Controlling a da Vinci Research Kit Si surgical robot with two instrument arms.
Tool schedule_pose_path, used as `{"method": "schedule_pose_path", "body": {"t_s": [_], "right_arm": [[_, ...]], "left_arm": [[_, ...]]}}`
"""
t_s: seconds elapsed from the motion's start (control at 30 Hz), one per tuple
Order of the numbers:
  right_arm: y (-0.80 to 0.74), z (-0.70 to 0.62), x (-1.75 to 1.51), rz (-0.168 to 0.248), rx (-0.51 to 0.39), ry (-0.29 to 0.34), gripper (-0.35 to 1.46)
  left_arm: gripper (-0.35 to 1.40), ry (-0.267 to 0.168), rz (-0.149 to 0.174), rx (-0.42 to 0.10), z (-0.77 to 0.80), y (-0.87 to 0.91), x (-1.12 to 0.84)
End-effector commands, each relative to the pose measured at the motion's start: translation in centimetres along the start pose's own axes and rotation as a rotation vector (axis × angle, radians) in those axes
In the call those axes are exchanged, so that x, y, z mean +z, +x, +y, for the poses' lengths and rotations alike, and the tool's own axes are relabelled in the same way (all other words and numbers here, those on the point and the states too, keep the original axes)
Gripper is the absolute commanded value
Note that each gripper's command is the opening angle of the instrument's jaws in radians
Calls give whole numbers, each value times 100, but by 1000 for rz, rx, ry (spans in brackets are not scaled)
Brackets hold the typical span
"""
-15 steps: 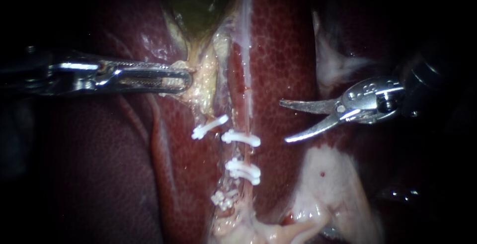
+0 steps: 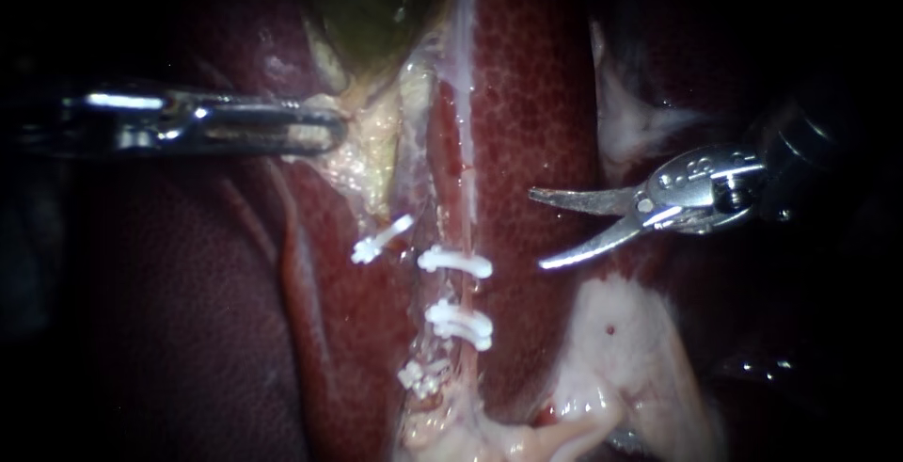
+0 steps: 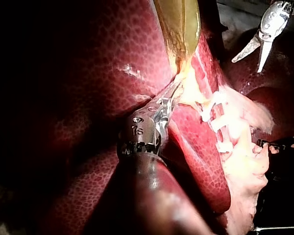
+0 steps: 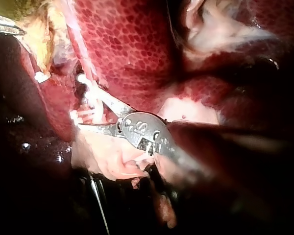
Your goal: Go to the cutting position right tube
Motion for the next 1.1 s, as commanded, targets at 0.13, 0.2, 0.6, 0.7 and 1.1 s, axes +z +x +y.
{"method": "schedule_pose_path", "body": {"t_s": [0.13, 0.2, 0.6, 0.7, 1.1], "right_arm": [[0, 0, 0, 0, 0, -1, 143], [0, 0, 1, 0, 0, -1, 143], [-29, -5, 26, -30, 60, 41, 143], [-52, -10, 42, -76, 98, 59, 143], [-120, -21, 106, -147, 170, 129, 143]], "left_arm": [[-35, -13, -27, 7, 6, -17, -23], [-35, -16, -33, 9, 7, -21, -30], [-35, -20, -37, 9, 8, -20, -31], [-35, -20, -37, 9, 8, -20, -31], [-35, -21, -37, 9, 7, -19, -31]]}}
